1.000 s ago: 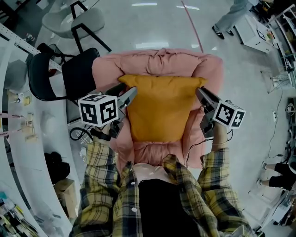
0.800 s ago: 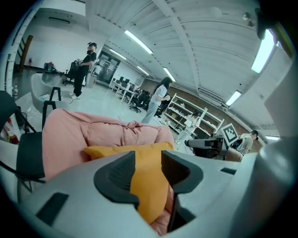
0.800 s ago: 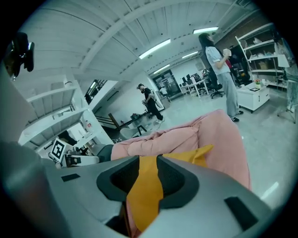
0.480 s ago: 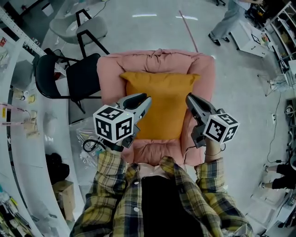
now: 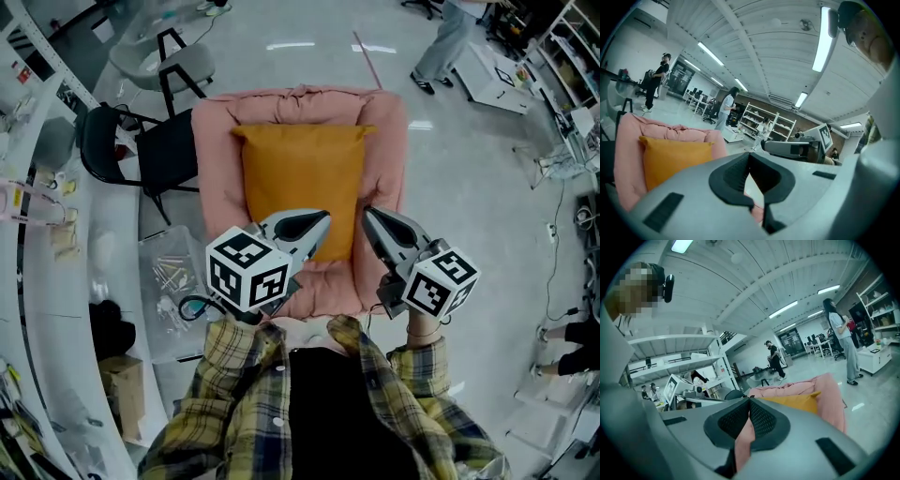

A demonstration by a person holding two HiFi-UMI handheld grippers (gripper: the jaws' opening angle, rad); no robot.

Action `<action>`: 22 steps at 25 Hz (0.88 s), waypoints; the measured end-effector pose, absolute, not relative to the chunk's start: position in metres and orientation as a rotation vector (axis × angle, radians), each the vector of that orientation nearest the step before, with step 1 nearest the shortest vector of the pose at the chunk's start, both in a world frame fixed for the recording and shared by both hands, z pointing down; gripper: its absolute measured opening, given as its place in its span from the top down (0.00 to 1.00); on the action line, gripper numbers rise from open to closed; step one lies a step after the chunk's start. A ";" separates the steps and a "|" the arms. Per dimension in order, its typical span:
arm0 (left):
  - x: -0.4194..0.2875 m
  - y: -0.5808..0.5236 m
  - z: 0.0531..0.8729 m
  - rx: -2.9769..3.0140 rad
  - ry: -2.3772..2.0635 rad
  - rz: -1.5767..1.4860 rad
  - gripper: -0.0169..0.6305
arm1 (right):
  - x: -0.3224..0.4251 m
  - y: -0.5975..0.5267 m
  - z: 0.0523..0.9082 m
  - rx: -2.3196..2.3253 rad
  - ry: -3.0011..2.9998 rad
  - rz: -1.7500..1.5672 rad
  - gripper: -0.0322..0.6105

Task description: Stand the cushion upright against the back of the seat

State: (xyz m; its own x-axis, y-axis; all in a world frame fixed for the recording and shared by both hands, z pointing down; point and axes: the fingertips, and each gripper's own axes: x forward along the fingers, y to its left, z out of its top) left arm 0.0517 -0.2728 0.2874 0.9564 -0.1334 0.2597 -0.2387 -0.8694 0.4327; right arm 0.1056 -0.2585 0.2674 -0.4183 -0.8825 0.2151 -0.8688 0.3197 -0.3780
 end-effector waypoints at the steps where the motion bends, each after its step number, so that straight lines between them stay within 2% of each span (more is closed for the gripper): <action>1: 0.054 -0.255 0.285 2.641 -0.253 0.309 0.97 | 0.105 -0.243 0.265 -1.681 2.541 -0.679 0.92; 12: 0.064 -0.088 0.261 2.684 -0.241 0.291 0.97 | 0.104 -0.084 0.236 -1.666 2.559 -0.588 0.92; 22: 0.022 -0.047 0.259 2.670 -0.339 0.312 0.97 | 0.052 -0.040 0.239 -1.561 2.608 -0.630 0.92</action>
State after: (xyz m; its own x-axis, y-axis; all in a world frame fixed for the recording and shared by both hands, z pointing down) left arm 0.0216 -0.0469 0.2589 0.9448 -0.1874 0.2686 -0.2836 -0.8782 0.3850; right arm 0.0518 -0.0398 0.2387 -0.4934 -0.8525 0.1726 -0.8373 0.4117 -0.3598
